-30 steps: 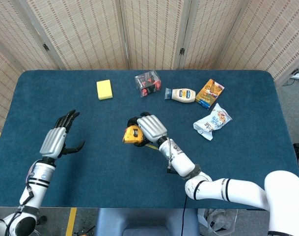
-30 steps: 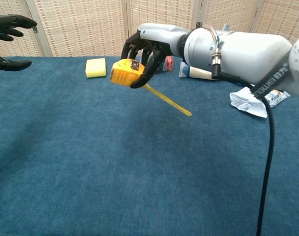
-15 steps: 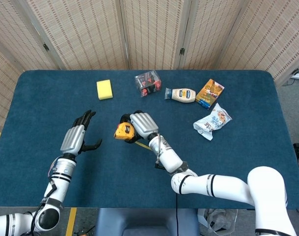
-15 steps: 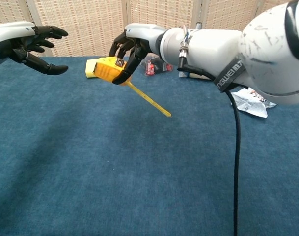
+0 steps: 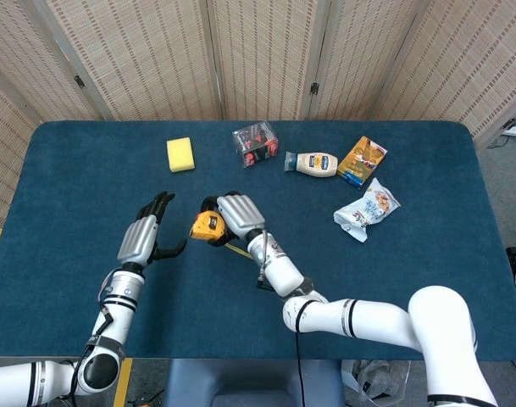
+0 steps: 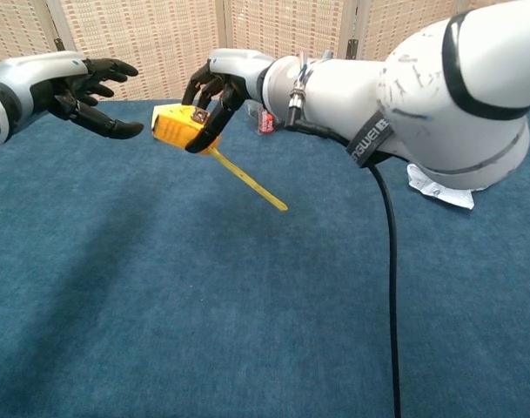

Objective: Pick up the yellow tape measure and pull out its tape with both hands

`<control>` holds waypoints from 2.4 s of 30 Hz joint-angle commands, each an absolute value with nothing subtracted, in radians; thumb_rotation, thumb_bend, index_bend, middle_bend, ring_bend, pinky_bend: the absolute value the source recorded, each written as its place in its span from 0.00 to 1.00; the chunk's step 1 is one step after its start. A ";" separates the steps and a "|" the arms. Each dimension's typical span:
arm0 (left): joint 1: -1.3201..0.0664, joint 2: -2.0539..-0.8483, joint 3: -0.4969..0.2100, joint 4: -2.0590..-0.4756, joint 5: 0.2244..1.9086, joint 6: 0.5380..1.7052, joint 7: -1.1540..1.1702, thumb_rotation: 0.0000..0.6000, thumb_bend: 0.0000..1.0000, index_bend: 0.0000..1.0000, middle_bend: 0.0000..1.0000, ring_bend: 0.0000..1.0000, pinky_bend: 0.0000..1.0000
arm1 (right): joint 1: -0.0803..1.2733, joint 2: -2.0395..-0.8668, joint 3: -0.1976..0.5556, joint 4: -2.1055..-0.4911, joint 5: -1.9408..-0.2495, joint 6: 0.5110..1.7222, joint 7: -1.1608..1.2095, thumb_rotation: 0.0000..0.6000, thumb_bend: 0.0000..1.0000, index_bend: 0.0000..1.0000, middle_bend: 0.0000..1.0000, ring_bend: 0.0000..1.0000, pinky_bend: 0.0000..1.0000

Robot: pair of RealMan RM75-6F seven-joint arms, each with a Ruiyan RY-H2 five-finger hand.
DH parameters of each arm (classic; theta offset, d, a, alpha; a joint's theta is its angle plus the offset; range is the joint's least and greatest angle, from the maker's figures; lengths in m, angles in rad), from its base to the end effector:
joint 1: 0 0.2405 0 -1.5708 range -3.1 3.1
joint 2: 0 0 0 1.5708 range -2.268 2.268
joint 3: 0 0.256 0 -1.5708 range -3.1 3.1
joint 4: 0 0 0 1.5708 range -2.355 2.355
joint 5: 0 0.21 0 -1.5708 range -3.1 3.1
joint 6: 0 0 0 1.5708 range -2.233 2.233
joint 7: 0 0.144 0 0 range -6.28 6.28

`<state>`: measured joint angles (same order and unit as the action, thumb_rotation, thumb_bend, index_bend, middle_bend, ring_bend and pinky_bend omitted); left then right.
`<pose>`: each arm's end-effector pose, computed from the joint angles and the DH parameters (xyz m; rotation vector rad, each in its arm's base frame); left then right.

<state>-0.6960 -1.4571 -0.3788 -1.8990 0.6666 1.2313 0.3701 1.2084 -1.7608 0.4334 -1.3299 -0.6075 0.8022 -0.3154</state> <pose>-0.1126 0.3299 0.0453 -1.3435 -1.4281 -1.1296 0.0322 -0.3990 -0.0634 1.8396 -1.3353 1.1799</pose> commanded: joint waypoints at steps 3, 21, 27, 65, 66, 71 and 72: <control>-0.703 -1.458 -0.379 -1.902 0.653 1.231 0.371 0.93 0.38 0.00 0.00 0.00 0.00 | 1.226 -1.779 0.438 -1.302 -0.590 0.805 -0.316 1.00 0.21 0.61 0.53 0.49 0.17; -0.739 -1.495 -0.381 -1.871 0.623 1.247 0.377 0.93 0.38 0.00 0.00 0.00 0.00 | 1.258 -1.810 0.438 -1.254 -0.577 0.783 -0.306 1.00 0.21 0.61 0.53 0.49 0.17; -0.746 -1.504 -0.379 -1.858 0.615 1.254 0.384 0.93 0.38 0.00 0.00 0.00 0.00 | 1.257 -1.806 0.433 -1.254 -0.580 0.777 -0.297 1.00 0.21 0.61 0.53 0.49 0.17; -0.732 -1.483 -0.390 -1.856 0.586 1.253 0.355 0.93 0.46 0.01 0.00 0.00 0.00 | 1.259 -1.747 0.405 -1.287 -0.545 0.770 -0.320 1.00 0.21 0.61 0.54 0.50 0.18; -0.732 -1.482 -0.390 -1.856 0.587 1.253 0.353 0.93 0.47 0.03 0.00 0.00 0.00 | 1.260 -1.745 0.404 -1.287 -0.543 0.771 -0.322 1.00 0.21 0.61 0.54 0.50 0.18; -0.728 -1.478 -0.395 -1.857 0.578 1.242 0.335 0.94 0.50 0.17 0.00 0.00 0.00 | 1.262 -1.739 0.401 -1.289 -0.531 0.774 -0.329 1.00 0.21 0.61 0.54 0.50 0.18; -0.727 -1.476 -0.397 -1.858 0.575 1.237 0.330 0.93 0.51 0.20 0.00 0.00 0.00 | 1.262 -1.738 0.400 -1.289 -0.529 0.774 -0.329 1.00 0.21 0.61 0.54 0.50 0.18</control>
<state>-0.7282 -1.4781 -0.3947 -1.8566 0.5785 1.2414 0.3347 1.2622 -1.7384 0.4007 -1.2892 -0.5297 0.7738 -0.3288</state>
